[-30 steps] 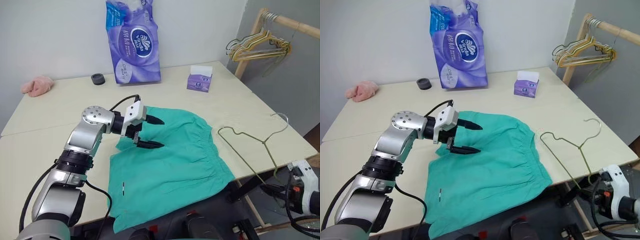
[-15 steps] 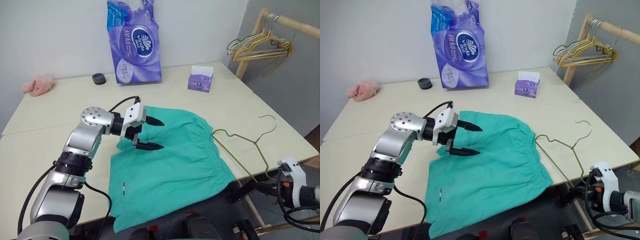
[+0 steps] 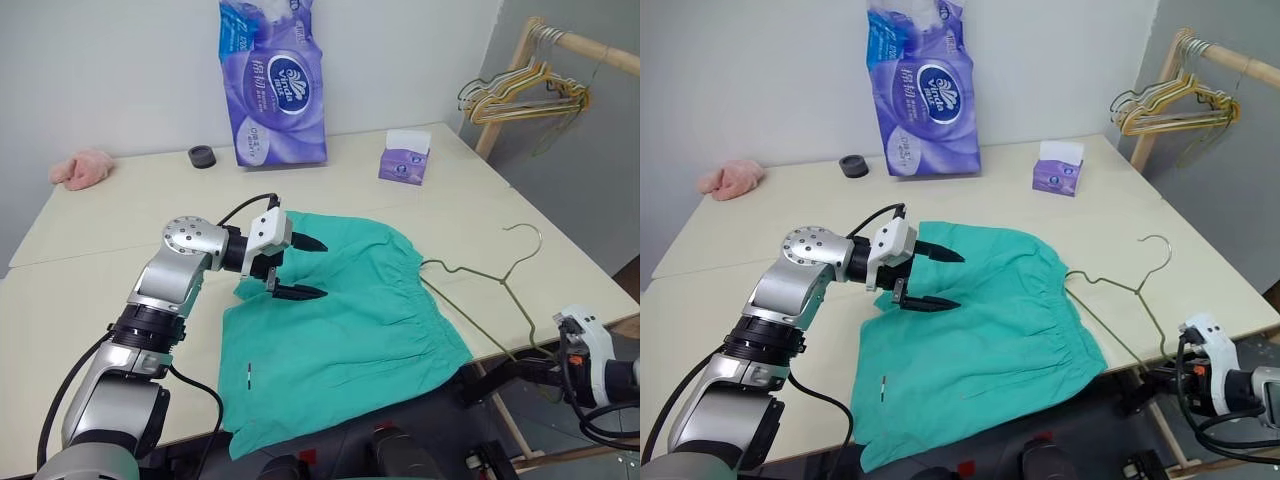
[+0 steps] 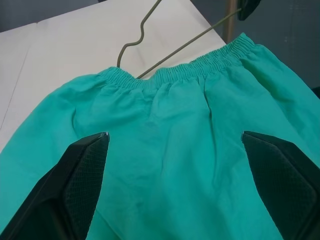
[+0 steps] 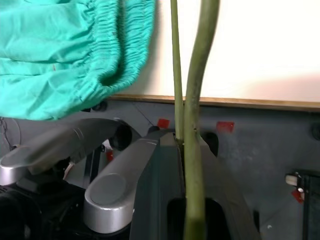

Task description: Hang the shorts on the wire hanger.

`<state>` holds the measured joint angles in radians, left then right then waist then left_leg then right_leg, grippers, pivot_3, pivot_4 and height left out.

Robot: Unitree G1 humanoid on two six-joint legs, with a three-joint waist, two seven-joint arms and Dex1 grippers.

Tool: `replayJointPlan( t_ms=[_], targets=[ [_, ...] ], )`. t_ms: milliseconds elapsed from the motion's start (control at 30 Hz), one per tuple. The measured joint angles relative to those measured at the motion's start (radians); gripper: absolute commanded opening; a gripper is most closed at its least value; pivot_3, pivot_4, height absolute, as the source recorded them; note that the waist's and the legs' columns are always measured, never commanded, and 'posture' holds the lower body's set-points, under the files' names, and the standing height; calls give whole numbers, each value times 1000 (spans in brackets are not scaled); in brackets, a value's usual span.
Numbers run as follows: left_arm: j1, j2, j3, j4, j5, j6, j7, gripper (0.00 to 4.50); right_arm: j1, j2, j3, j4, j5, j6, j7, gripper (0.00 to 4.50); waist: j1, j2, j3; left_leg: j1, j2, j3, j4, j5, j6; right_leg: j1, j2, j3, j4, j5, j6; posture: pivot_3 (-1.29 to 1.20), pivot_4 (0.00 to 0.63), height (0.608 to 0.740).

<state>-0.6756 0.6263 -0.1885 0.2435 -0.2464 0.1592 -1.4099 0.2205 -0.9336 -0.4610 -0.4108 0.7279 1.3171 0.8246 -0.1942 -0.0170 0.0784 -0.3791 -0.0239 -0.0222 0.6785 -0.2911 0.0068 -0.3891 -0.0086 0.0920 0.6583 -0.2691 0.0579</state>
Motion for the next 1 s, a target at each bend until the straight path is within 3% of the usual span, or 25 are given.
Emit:
replayJointPlan(
  t_ms=[1000],
  targets=[
    [-3,2,0,24,12,-16,10,4481,-39,-80,-28,-65,130,2,45,0,0,0,0,0,0,0,0,0,0,0,0,0,0,0,0,-254,66,740]
  ],
)
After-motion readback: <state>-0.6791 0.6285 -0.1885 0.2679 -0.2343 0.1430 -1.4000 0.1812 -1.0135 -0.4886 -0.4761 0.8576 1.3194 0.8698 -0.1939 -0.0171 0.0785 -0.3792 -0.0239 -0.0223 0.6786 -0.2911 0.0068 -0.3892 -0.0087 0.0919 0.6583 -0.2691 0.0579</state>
